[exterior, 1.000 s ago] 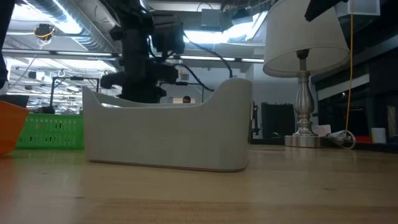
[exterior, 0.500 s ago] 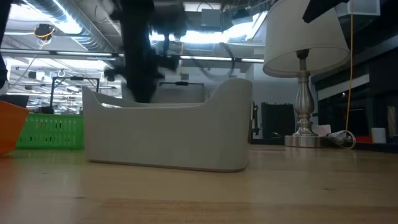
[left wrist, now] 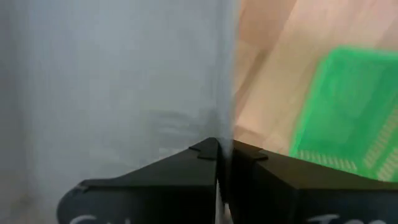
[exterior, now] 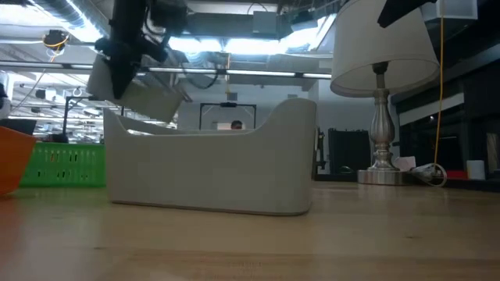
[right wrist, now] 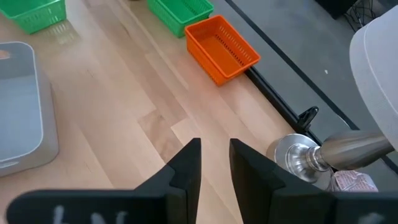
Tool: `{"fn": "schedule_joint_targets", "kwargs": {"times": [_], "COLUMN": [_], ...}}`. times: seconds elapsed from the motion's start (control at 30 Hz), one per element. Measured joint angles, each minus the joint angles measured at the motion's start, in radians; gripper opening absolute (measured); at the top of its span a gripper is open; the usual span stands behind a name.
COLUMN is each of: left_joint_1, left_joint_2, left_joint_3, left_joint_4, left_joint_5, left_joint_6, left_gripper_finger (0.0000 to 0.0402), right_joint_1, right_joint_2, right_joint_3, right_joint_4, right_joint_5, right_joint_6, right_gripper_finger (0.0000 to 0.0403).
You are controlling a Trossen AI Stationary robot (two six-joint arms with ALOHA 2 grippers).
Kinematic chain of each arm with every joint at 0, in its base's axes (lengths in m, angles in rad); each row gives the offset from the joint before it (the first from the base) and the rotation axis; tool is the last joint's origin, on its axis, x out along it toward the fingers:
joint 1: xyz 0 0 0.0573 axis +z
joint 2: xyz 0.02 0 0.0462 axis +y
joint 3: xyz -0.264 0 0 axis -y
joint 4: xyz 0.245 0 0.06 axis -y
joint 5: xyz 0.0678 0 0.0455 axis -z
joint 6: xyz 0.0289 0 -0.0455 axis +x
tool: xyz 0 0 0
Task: Stack baskets by color
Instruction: Stack the right gray bin into the left gray bin
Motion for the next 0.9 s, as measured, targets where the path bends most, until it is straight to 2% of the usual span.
{"fn": "schedule_joint_targets", "kwargs": {"times": [0.1, 0.33, 0.47, 0.77, 0.9], "left_joint_1": [0.095, 0.233, 0.31, 0.352, 0.354], "left_joint_2": [0.004, 0.058, 0.058, 0.058, 0.058], "left_joint_3": [0.001, -0.008, -0.048, -0.126, -0.15], "left_joint_4": [0.006, 0.017, 0.072, 0.183, 0.223], "left_joint_5": [0.007, 0.048, 0.046, 0.05, 0.04], "left_joint_6": [0.103, 0.338, 0.38, 0.558, 0.563], "left_gripper_finger": [0.0, 0.0, 0.0, 0.0, 0.0013], "right_joint_1": [0.0, 0.0, 0.0, 0.0, 0.0], "right_joint_2": [0.0, 0.0, 0.0, 0.0, 0.0], "right_joint_3": [0.0, 0.0, 0.0, 0.0, 0.0], "right_joint_4": [0.0, -0.001, -0.002, -0.002, -0.002], "right_joint_5": [0.0, 0.0, 0.0, 0.0, 0.0], "right_joint_6": [0.0, -0.001, -0.004, -0.005, -0.006], "right_gripper_finger": [0.0084, 0.0084, 0.0084, 0.0084, 0.0084]}}
